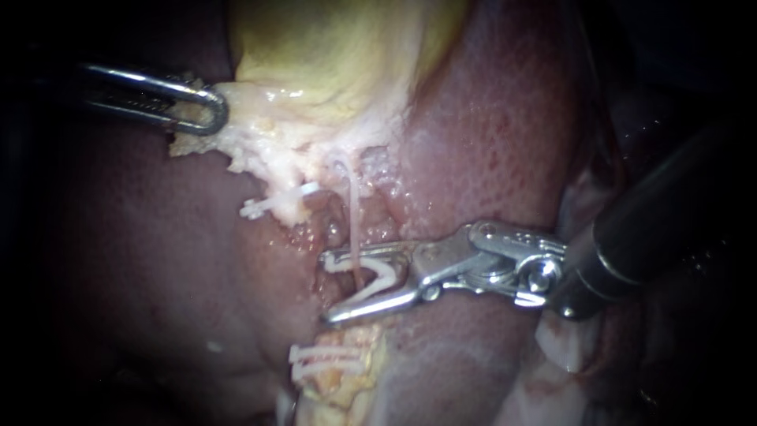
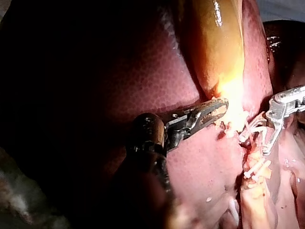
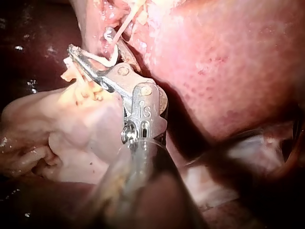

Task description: Clipping first clip right tube

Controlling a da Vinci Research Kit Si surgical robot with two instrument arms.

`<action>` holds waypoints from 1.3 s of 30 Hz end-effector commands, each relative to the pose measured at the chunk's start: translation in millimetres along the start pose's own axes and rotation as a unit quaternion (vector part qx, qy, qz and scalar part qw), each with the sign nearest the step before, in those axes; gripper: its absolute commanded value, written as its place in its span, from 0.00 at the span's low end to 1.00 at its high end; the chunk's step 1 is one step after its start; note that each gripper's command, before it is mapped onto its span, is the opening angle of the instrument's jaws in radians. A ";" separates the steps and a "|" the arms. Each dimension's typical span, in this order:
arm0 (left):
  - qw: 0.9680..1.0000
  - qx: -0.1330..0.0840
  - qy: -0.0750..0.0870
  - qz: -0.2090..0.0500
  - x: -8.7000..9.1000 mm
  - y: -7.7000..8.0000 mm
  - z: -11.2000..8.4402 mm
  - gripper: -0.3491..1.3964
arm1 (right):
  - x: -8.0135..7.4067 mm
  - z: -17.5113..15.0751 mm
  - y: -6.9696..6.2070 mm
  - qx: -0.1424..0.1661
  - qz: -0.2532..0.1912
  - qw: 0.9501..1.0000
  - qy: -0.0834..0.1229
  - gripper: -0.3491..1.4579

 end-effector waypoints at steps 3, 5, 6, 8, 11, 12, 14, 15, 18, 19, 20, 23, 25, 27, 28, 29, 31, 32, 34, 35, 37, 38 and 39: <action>1.000 -0.001 0.000 0.000 0.0 -0.1 0.0 0.00 | 0.3 0.0 -1.4 0.003 0.002 1.000 -0.001 0.46; 1.000 -0.001 0.000 0.000 0.0 -0.1 0.0 0.00 | 0.5 0.1 -2.3 0.015 0.003 1.000 -0.006 0.46; 1.000 -0.001 0.000 0.000 0.0 -0.1 0.0 0.00 | 0.7 0.1 -2.7 0.021 0.003 1.000 -0.008 0.45; 1.000 -0.001 0.000 0.000 0.0 -0.1 0.0 0.00 | 1.1 0.1 -3.7 0.035 0.004 0.999 -0.013 0.44; 1.000 -0.001 0.000 0.000 -0.1 -0.1 -0.1 0.00 | 2.0 0.1 -4.5 0.050 0.005 0.999 -0.018 0.43; 1.000 -0.001 0.000 0.000 -0.1 -0.1 -0.1 0.00 | 2.2 0.1 -4.7 0.056 0.005 0.998 -0.020 0.43; 1.000 -0.001 0.000 0.000 -0.1 -0.1 -0.1 0.00 | 2.8 0.0 -4.9 0.056 0.005 0.998 -0.019 0.42; 1.000 -0.001 0.000 0.000 -0.1 -0.1 -0.1 0.00 | 3.0 0.0 -4.9 0.054 0.005 0.998 -0.018 0.42; 1.000 -0.001 0.000 0.000 -0.1 -0.1 -0.1 0.00 | 3.4 -0.1 -5.0 0.049 0.006 0.999 -0.015 0.37; 1.000 -0.001 0.000 0.000 0.0 -0.1 -0.1 0.00 | 3.4 -0.2 -5.0 0.049 0.009 0.999 -0.015 0.34; 1.000 -0.001 0.000 0.000 -0.1 -0.1 -0.1 0.00 | 3.3 -0.3 -5.1 0.050 0.009 0.999 -0.015 0.32; 1.000 -0.001 0.000 0.000 -0.1 -0.1 -0.1 0.00 | 3.2 -0.5 -5.1 0.050 0.023 0.998 -0.016 0.20; 1.000 -0.001 0.000 0.000 0.0 -0.1 -0.1 0.00 | 3.2 -0.7 -5.1 0.050 0.035 0.998 -0.016 0.12; 1.000 -0.001 0.000 0.000 0.0 -0.1 -0.1 0.00 | 3.1 -0.8 -5.1 0.050 0.050 0.997 -0.016 0.02; 1.000 -0.001 0.000 0.000 0.0 -0.1 -0.1 0.00 | 3.1 -0.9 -5.1 0.050 0.053 0.997 -0.016 0.00; 1.000 -0.001 0.000 0.000 0.0 -0.1 -0.1 0.00 | 3.0 -1.0 -5.1 0.050 0.056 0.997 -0.016 0.00; 1.000 -0.001 0.000 0.000 0.0 -0.1 -0.1 0.00 | 3.0 -1.2 -5.0 0.050 0.056 0.997 -0.016 0.00; 1.000 -0.001 0.000 0.000 0.0 -0.1 0.0 0.00 | 3.0 -1.2 -4.9 0.050 0.056 0.997 -0.016 0.00; 1.000 -0.001 0.000 0.000 0.0 -0.1 0.0 0.00 | 2.9 -1.4 -4.7 0.050 0.056 0.997 -0.016 0.00; 1.000 -0.001 0.000 0.000 0.0 -0.1 0.0 0.00 | 2.9 -1.5 -4.6 0.050 0.056 0.997 -0.016 0.00; 1.000 0.000 0.000 0.000 0.0 -0.1 0.0 0.00 | 2.9 -1.6 -4.5 0.050 0.055 0.997 -0.016 0.00; 1.000 0.000 0.000 0.000 0.0 -0.1 0.0 0.00 | 2.8 -1.6 -4.5 0.050 0.055 0.997 -0.016 0.00; 1.000 0.000 0.000 0.000 0.0 -0.1 0.0 0.00 | 2.8 -1.6 -4.5 0.050 0.055 0.997 -0.016 0.00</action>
